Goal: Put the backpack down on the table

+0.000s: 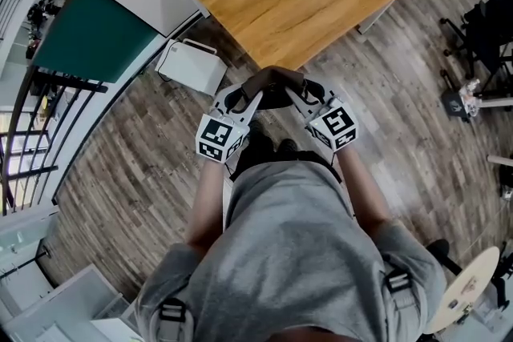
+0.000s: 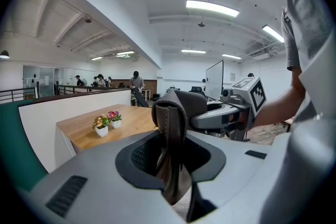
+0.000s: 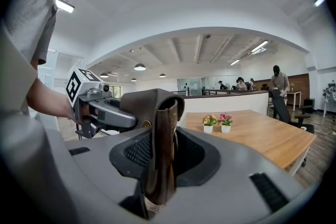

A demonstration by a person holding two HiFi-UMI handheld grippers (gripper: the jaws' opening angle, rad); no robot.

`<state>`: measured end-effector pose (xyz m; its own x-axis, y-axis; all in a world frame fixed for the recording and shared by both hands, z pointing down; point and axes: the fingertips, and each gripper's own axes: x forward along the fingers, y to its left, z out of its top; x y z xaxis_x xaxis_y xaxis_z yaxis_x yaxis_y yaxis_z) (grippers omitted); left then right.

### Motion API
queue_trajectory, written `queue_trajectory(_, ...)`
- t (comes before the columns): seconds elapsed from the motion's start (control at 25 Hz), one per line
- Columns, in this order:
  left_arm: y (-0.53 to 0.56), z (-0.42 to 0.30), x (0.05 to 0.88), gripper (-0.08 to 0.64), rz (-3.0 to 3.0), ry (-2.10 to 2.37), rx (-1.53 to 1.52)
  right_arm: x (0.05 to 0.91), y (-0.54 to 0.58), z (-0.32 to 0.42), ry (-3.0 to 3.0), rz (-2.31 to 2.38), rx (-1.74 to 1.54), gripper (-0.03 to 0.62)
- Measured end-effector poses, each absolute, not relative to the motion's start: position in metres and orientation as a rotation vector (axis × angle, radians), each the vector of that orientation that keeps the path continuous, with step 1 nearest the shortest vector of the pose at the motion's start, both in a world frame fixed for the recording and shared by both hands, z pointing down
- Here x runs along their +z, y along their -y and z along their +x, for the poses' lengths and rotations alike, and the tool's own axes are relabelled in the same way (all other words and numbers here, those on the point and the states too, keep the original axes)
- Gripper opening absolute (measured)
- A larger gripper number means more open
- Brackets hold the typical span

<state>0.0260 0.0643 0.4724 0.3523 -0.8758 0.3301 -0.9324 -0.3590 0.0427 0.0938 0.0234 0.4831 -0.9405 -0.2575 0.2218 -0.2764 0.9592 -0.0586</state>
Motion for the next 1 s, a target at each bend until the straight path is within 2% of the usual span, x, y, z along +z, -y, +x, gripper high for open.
queue_trajectory(1.0, 0.008, -0.016, 0.479, 0.104, 2.457, 1.572, 0.361, 0.487, 0.045, 0.054, 2.875, 0.477, 0.087, 0.114)
